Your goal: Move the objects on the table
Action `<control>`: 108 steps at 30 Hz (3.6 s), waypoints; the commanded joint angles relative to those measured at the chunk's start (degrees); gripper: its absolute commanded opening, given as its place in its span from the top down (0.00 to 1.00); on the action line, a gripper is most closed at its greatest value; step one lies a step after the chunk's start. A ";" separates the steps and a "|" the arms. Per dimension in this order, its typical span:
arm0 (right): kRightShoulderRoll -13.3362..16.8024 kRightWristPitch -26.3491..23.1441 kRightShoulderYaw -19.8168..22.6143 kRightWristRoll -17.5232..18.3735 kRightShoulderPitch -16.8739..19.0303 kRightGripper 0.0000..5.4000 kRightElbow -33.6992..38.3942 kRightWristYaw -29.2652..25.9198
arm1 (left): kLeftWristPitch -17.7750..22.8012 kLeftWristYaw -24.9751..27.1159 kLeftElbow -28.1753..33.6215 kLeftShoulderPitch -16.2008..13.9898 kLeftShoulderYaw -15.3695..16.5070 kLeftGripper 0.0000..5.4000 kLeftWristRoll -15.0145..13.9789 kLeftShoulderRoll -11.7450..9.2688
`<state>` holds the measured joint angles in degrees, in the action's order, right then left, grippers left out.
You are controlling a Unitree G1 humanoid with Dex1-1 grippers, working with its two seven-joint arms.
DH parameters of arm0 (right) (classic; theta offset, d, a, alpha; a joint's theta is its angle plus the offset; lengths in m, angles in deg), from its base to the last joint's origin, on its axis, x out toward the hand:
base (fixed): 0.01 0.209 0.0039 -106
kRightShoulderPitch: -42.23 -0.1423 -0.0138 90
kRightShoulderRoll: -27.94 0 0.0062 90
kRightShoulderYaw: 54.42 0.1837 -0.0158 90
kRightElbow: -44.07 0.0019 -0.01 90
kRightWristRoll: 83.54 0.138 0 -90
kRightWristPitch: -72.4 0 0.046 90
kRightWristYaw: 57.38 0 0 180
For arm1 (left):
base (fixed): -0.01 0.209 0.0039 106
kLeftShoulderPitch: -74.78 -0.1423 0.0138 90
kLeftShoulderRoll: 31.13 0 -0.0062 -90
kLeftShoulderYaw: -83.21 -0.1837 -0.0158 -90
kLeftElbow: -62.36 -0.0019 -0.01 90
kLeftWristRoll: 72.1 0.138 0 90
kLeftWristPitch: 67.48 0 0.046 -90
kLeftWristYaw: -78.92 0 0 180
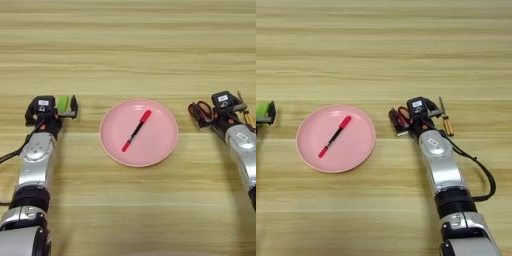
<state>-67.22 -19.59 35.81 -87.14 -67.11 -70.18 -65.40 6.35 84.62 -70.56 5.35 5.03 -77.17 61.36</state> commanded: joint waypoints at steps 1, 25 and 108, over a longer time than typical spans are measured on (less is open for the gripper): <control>-0.07 -0.78 0.15 0.38 -0.76 0.00 0.86 -0.03 | -0.44 0.70 -4.25 2.36 0.48 0.01 -0.36 -0.79; -0.18 -1.12 0.53 0.60 -0.62 0.00 1.53 0.09 | -2.05 0.89 -14.49 5.41 -0.26 0.01 0.79 -1.55; -0.71 -0.08 9.00 6.21 -3.48 0.00 -0.04 6.66 | -1.00 2.19 -18.32 6.19 -0.03 0.64 0.10 -1.95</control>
<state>-68.09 -19.56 44.51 -81.28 -69.82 -69.99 -59.04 3.99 86.44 -87.93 12.79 5.17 -77.15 59.45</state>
